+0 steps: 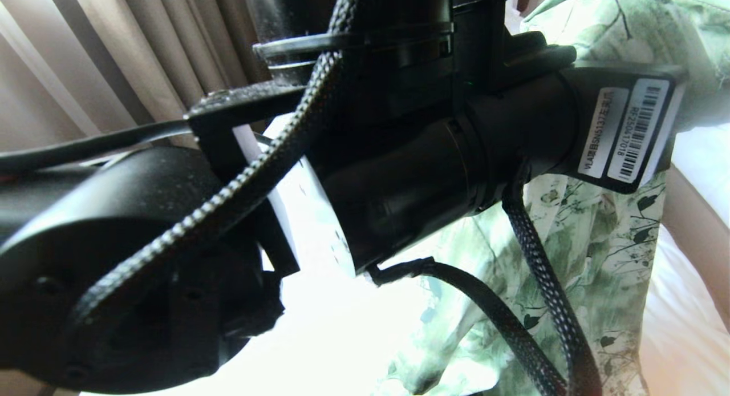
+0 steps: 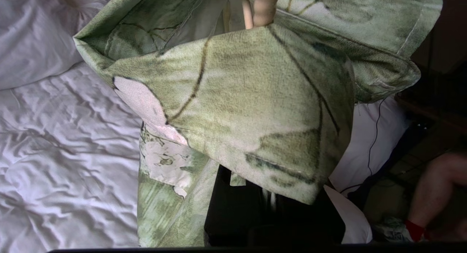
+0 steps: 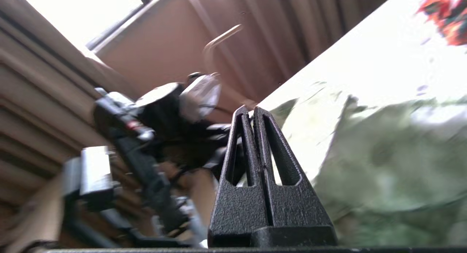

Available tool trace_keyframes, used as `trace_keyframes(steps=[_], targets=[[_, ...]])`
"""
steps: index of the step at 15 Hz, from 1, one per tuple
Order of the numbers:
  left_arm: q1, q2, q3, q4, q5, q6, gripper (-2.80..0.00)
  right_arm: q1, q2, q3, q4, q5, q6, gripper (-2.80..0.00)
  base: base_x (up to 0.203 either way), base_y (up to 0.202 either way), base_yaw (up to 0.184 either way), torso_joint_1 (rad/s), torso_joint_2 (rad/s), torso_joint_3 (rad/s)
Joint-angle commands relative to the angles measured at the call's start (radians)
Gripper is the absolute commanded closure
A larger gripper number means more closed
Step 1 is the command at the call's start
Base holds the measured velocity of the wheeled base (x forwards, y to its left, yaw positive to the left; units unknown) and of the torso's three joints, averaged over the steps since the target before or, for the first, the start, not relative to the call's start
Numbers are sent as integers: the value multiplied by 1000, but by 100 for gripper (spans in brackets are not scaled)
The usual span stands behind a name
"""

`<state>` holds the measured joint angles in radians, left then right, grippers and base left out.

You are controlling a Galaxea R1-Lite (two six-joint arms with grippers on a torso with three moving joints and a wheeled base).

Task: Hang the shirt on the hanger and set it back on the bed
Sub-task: Hook the other side of the shirt onto the hanger

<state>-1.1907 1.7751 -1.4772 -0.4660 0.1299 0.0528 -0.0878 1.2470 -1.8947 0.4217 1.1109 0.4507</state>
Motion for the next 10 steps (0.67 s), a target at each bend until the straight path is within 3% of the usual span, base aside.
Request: trace_keyframes(steps=[1,6,10], targets=[[-22,15,-5,-3,21,1,0,-2,59,-30,3,-7,-39,0,0,0,0,0,0,0],[-41,60,-60,11,36,2,0,6,106,-75,22,-97,-311,0,0,0,0,0,0,0],[-47,97,-104,69,37,1,0,150,109,-72,142,-208,-569,0,0,0,0,0,0,0]])
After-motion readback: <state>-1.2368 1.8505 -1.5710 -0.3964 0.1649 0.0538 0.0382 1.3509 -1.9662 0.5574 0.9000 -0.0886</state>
